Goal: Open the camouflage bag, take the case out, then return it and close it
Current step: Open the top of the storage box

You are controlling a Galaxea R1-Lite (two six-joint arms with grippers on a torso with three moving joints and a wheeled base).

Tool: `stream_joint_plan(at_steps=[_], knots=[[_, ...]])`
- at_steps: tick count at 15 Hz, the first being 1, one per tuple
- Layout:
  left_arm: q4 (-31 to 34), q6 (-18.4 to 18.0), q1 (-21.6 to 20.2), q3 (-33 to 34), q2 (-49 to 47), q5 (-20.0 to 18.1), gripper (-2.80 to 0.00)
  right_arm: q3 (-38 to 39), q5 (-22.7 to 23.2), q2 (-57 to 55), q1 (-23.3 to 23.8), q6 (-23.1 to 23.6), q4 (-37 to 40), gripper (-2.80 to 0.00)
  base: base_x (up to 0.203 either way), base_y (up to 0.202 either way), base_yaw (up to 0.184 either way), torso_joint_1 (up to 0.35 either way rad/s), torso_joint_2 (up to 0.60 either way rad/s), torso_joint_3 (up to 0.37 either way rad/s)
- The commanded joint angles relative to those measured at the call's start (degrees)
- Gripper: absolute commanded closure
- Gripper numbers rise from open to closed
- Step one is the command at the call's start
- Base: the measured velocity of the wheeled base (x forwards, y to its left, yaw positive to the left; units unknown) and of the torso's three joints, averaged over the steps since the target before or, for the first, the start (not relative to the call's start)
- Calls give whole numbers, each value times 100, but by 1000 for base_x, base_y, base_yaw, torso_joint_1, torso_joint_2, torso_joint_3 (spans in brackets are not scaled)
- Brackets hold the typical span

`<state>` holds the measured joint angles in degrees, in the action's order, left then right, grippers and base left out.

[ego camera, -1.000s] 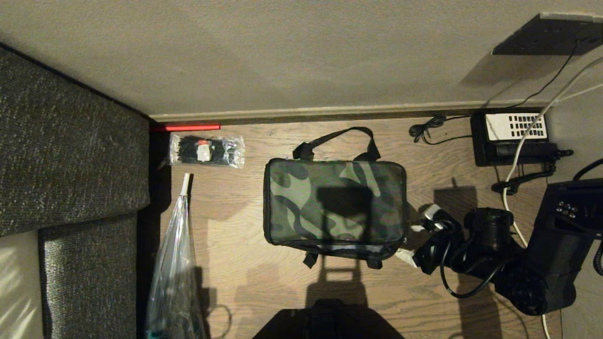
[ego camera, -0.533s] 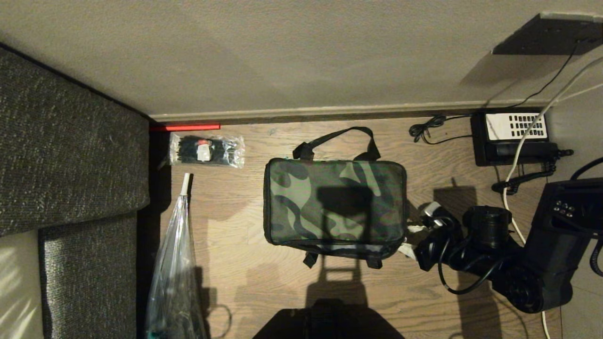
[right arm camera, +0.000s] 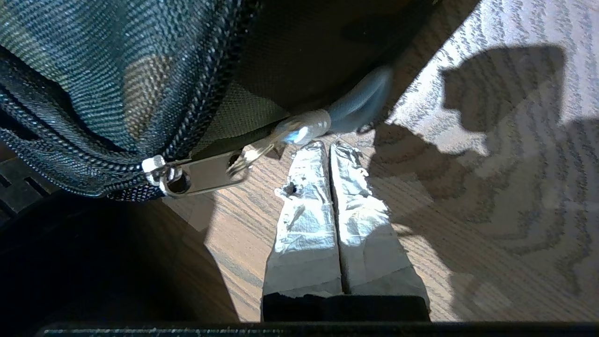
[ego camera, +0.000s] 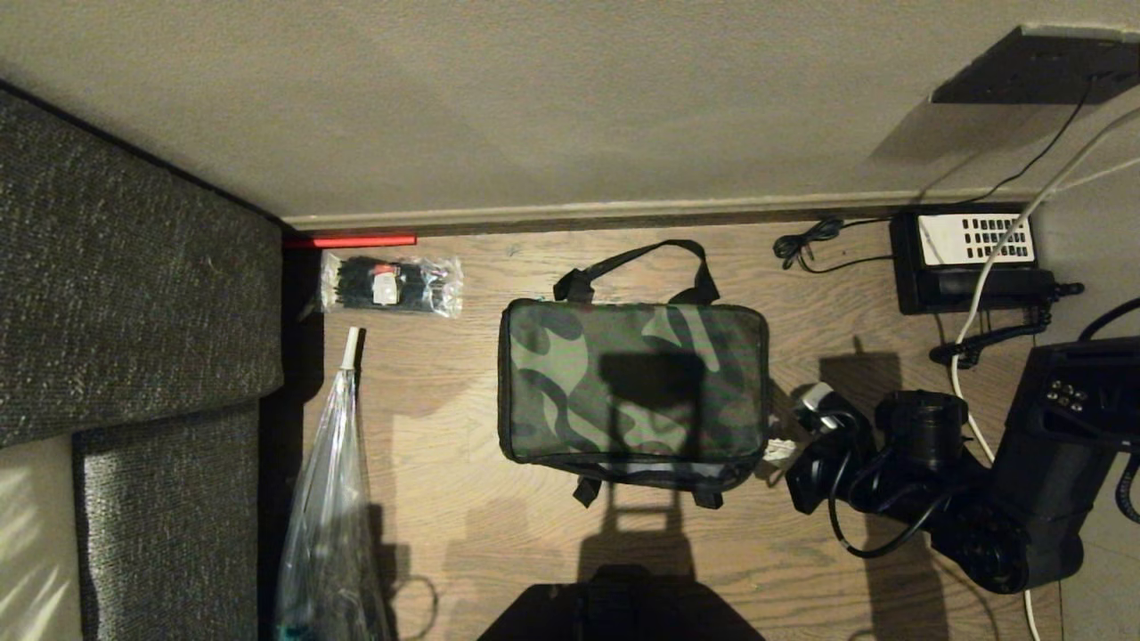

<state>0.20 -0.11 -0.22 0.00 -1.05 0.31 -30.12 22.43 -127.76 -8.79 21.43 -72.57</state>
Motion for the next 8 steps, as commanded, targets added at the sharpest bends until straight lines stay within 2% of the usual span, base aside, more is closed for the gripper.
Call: stream_joint_plan(at_steps=[1,6,7,8], knots=[[6,2,-4,18,-9,4,0,58,16,66,0,10,-29,0,0,0,0,0,0,0],[6,2,-4,18,-16,10,0,306,25,200,0,92,-32,0,0,0,0,0,0,0],[6,2,-4,18,-18,4,0,372,25,232,0,128,-8,-280,0,0,0,0,0,0],[5,2,-4,18,-18,4,0,384,25,243,0,142,32,-280,0,0,0,0,0,0]])
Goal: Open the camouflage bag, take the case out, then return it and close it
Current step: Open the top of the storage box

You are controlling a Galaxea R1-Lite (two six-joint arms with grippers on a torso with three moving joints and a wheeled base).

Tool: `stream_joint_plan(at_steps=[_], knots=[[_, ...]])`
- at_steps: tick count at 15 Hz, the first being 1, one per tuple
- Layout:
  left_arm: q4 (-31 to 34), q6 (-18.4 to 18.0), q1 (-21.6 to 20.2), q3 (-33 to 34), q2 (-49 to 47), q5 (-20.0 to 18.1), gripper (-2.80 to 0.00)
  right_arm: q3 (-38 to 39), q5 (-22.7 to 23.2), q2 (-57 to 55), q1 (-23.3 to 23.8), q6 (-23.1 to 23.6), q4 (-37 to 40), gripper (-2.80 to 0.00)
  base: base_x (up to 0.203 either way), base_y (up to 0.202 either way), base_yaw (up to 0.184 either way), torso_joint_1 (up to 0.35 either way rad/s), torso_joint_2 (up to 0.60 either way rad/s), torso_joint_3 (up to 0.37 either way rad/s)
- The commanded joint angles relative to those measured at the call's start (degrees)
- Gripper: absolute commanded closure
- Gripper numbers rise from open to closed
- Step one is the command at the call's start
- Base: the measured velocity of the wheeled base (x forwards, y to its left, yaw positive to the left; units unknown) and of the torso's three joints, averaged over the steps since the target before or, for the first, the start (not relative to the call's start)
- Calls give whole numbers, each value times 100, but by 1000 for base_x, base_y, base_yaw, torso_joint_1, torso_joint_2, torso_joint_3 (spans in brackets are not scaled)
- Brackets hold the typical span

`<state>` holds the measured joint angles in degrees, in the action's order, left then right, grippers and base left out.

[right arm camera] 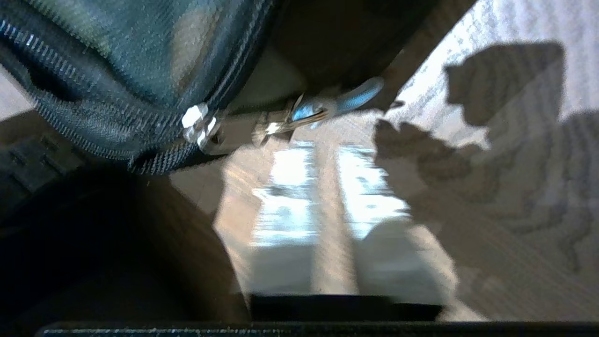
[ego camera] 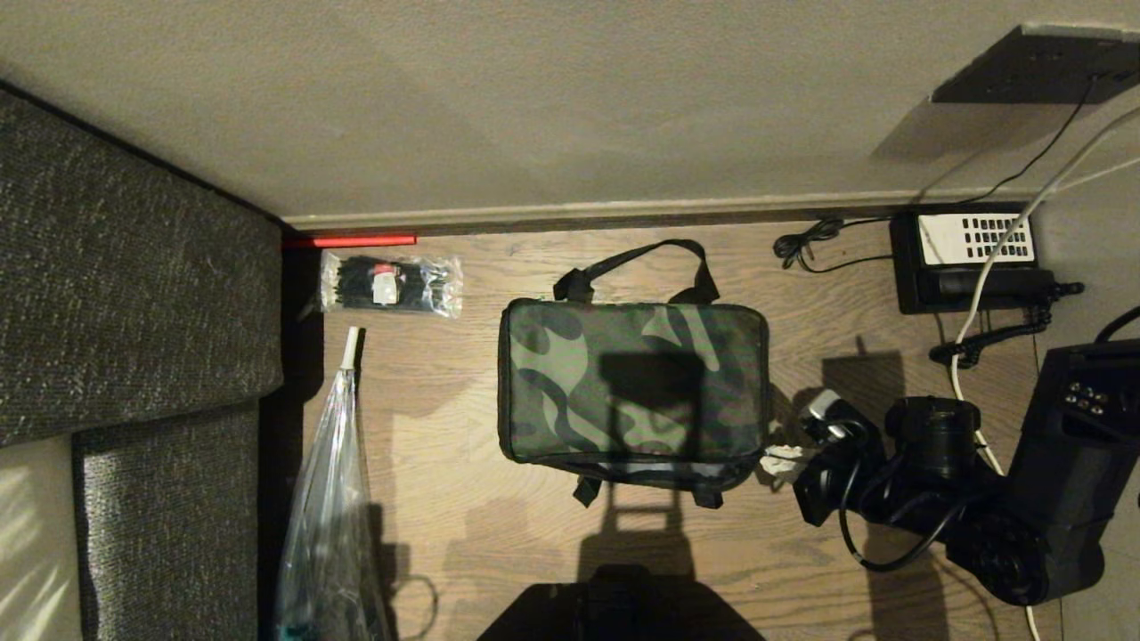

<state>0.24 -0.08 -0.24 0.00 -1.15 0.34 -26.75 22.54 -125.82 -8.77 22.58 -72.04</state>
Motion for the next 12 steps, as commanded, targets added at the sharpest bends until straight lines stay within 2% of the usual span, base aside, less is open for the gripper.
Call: stream_joint_plan(at_steps=[1,12], knots=[[3,-1,-2,18,-8,2,0,30,14,49,-11,27,-29,-280,0,0,0,0,0,0],[-6,-1,-2,18,-8,2,0,-387,224,-192,-20,19,-95,-280,0,0,0,0,0,0]])
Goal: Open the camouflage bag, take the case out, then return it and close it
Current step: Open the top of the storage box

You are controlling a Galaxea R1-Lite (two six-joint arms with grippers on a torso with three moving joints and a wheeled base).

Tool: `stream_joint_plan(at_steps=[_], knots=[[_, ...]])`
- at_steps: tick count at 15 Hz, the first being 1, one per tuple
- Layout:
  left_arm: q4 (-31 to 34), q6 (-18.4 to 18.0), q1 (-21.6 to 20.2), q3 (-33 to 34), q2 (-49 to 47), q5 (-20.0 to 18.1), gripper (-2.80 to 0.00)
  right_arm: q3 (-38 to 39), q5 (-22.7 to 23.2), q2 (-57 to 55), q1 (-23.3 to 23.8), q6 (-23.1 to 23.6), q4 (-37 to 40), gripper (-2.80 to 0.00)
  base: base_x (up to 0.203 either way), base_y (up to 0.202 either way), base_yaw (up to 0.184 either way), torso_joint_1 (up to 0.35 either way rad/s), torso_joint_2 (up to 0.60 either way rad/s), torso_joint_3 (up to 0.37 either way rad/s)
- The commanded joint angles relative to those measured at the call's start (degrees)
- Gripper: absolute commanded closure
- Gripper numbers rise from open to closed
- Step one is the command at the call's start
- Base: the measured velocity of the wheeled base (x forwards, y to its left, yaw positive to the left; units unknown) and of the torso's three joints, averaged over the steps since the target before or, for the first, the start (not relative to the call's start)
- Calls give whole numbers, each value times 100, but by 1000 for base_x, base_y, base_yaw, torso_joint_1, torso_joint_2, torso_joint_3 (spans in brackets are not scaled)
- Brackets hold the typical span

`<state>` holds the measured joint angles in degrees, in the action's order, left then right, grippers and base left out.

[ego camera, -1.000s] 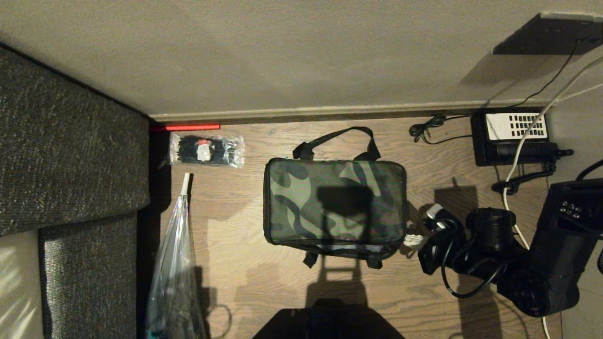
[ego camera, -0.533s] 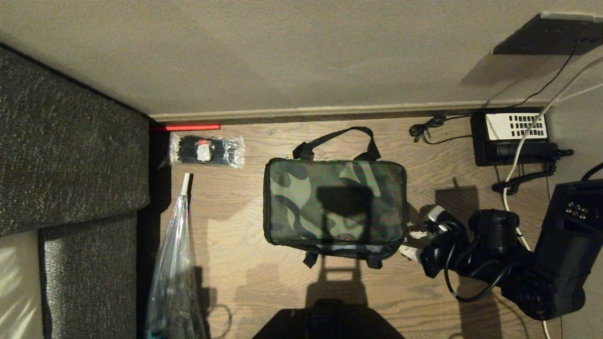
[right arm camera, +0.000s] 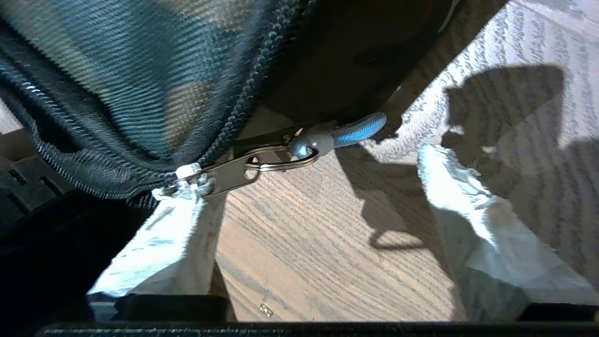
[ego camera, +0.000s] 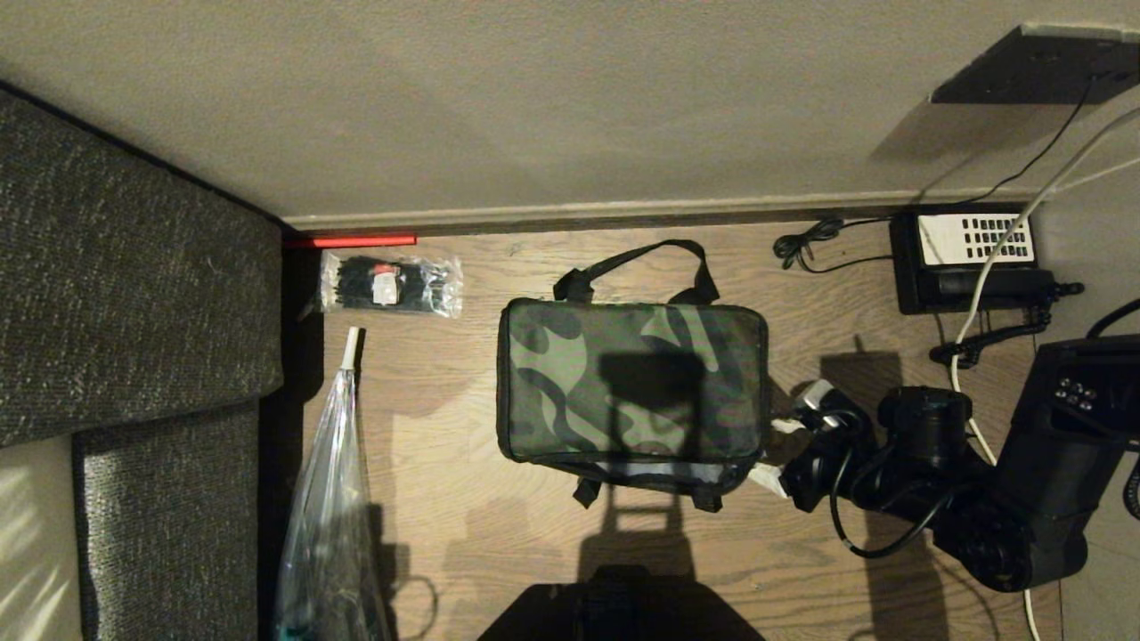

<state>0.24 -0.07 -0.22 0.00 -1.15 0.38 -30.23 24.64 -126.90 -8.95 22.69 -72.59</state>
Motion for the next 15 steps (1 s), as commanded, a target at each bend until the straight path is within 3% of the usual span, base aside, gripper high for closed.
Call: stream_joint_plan(at_steps=[1,2,15], knots=[[2,-1,-4,18,-8,-3,0,-53,15,-107,7,-36,-44,-280,0,0,0,0,0,0],[2,-1,-4,18,-8,-3,0,-62,15,-124,7,-45,-44,0,0,0,0,0,0,0],[0,-1,-4,18,-8,-3,0,-115,164,-62,8,-54,-122,0,0,0,0,0,0,0]])
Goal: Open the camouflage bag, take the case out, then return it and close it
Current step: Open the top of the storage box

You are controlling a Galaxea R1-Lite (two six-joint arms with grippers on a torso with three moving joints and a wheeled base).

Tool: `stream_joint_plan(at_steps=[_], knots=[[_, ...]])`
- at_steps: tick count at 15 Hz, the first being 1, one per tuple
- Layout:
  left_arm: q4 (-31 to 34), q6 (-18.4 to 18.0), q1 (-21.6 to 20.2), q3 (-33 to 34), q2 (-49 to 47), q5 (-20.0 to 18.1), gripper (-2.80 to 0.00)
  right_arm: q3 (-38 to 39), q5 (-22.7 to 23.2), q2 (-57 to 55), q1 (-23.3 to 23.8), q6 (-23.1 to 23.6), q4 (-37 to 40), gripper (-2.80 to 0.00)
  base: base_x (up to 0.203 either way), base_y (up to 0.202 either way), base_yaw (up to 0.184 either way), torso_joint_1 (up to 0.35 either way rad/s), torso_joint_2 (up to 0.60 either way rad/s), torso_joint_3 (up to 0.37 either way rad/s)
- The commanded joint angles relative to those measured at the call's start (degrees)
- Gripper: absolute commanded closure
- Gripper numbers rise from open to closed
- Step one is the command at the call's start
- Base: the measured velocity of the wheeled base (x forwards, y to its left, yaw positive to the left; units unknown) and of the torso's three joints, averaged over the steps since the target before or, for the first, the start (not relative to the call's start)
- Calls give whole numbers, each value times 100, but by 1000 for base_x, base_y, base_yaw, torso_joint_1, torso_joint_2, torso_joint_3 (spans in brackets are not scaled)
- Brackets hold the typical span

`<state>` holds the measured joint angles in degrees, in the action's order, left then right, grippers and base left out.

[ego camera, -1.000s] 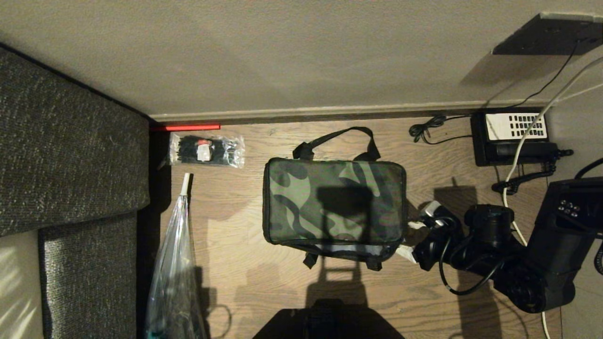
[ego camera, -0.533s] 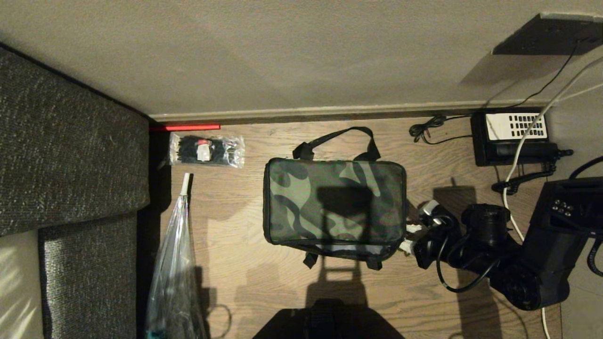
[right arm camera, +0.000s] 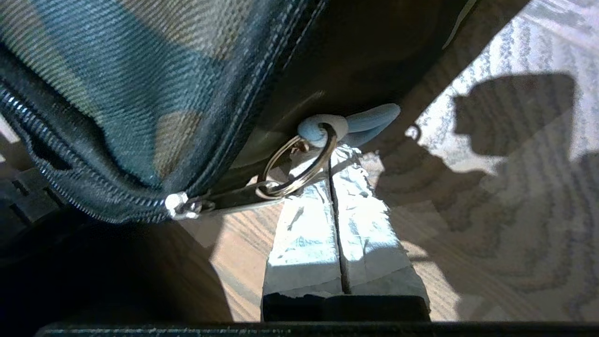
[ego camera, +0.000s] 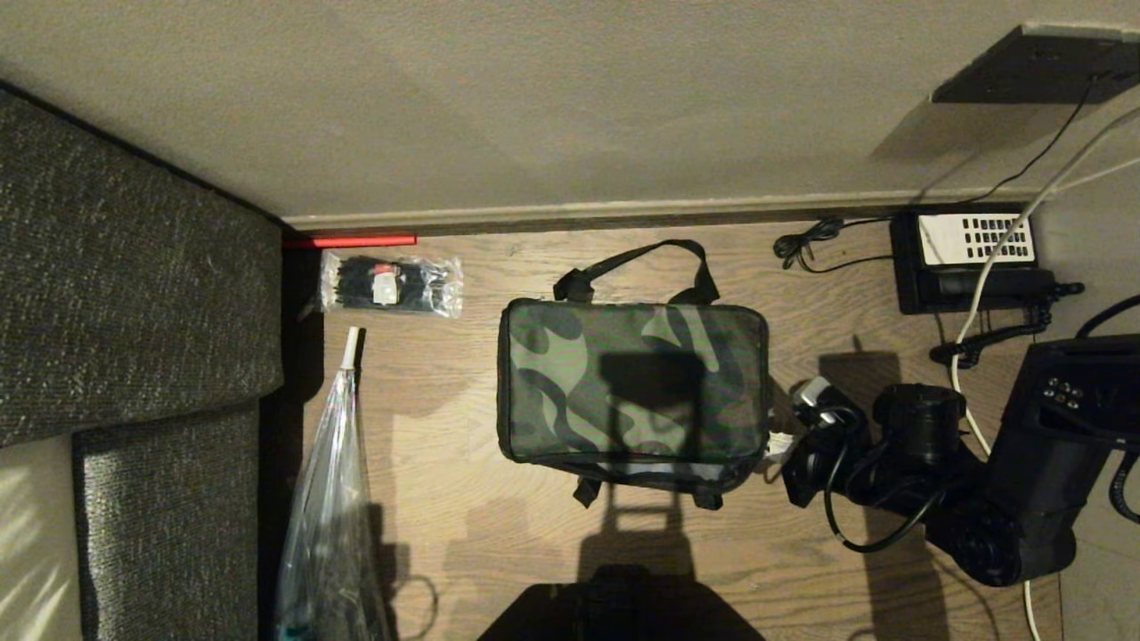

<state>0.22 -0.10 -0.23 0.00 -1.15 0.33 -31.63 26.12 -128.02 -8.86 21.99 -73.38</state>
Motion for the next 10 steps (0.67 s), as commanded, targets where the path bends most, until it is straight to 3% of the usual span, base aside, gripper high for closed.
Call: stream_joint_plan(at_steps=[1,10], knots=[[4,1,-3,18,-8,2,0,48,20,101,14,16,-18,0,0,0,0,0,0,0],[4,1,-3,18,-17,2,0,184,-12,420,408,-23,59,0,0,0,0,0,0,0]])
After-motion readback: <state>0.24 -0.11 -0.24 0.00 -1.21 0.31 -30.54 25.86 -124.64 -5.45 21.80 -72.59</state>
